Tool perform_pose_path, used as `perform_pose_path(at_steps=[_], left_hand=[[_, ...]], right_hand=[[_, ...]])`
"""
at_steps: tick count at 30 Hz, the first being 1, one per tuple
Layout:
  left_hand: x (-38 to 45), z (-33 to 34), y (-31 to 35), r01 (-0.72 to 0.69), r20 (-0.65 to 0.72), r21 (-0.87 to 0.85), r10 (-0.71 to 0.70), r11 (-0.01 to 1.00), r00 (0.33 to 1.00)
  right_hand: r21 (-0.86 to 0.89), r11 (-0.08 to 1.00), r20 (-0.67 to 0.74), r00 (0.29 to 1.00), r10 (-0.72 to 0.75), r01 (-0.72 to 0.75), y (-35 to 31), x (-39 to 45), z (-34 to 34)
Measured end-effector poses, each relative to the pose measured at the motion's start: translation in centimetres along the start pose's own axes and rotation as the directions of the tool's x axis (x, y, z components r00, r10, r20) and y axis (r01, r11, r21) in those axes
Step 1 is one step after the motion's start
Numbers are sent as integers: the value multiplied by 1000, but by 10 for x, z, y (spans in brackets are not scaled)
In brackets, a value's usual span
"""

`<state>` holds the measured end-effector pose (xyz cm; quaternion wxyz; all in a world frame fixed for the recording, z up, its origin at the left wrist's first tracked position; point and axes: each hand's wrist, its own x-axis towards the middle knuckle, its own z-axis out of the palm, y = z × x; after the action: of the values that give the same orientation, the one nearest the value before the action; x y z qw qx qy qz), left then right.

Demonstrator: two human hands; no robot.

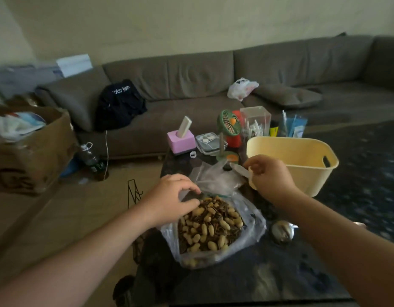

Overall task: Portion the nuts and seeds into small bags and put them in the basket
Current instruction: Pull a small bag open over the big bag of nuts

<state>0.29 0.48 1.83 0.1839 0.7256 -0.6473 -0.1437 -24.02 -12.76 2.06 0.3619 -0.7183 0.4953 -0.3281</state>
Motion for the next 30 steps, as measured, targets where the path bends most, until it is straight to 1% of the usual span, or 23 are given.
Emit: perform_pose_path(at_steps=[1,2,3,5,7,8,9,11,14,17,19,21,23,24,26,28,29,30], left_hand=[[5,1,11,-14,-18,20,15,1000,1000],[11,4,25,-46,-35,29,47,999,998],[16,9,39,-75,-48,19,76,997,996],[24,22,67,-129,-62,-33,127,991,990],[27,36,83,-134,-83,-87,126,987,989],[28,41,86,-128,-118,-123,113,984,986],[29,46,86,-114,-153,-172,87,978,984],[29,52,82,-90,-212,-275,31,957,977],[35,53,72,-113,-259,-377,13,919,966],[44,54,61,-68,-267,-406,-47,911,962],[51,55,49,-8,-266,-412,-112,911,957],[55,55,38,35,-247,-422,-153,906,957],[58,58,27,40,-201,-495,-159,868,966],[57,59,30,34,-169,-544,-149,839,974],[55,61,36,32,-105,-639,-128,769,986],[57,65,33,19,-92,-679,-111,734,990],[57,66,32,19,-101,-679,-120,734,988],[56,67,32,22,-124,-673,-142,739,982]], right_hand=[[146,988,-43,998,54,-47,-2,-9,-4],[299,950,-62,991,115,-92,-3,-16,-10],[441,887,-44,983,177,-140,-4,-22,-15],[693,685,56,964,259,-224,-8,-27,-20],[837,471,154,946,287,-279,-13,-23,-17],[866,405,189,942,279,-294,-15,-21,-14],[876,378,209,942,261,-299,-17,-19,-10],[868,402,222,952,210,-291,-20,-18,-1],[825,504,211,967,144,-255,-19,-15,13],[752,625,151,977,151,-212,-10,-1,26],[694,693,152,981,124,-195,-7,7,35],[598,779,210,975,77,-190,-4,10,42],[491,853,282,959,40,-180,-3,10,55],[462,872,274,961,32,-160,-2,6,55],[411,907,190,982,18,-96,1,4,55],[271,962,119,993,-13,-20,6,7,58],[157,986,91,994,-64,49,8,7,57],[19,989,57,988,-146,145,11,8,56]])
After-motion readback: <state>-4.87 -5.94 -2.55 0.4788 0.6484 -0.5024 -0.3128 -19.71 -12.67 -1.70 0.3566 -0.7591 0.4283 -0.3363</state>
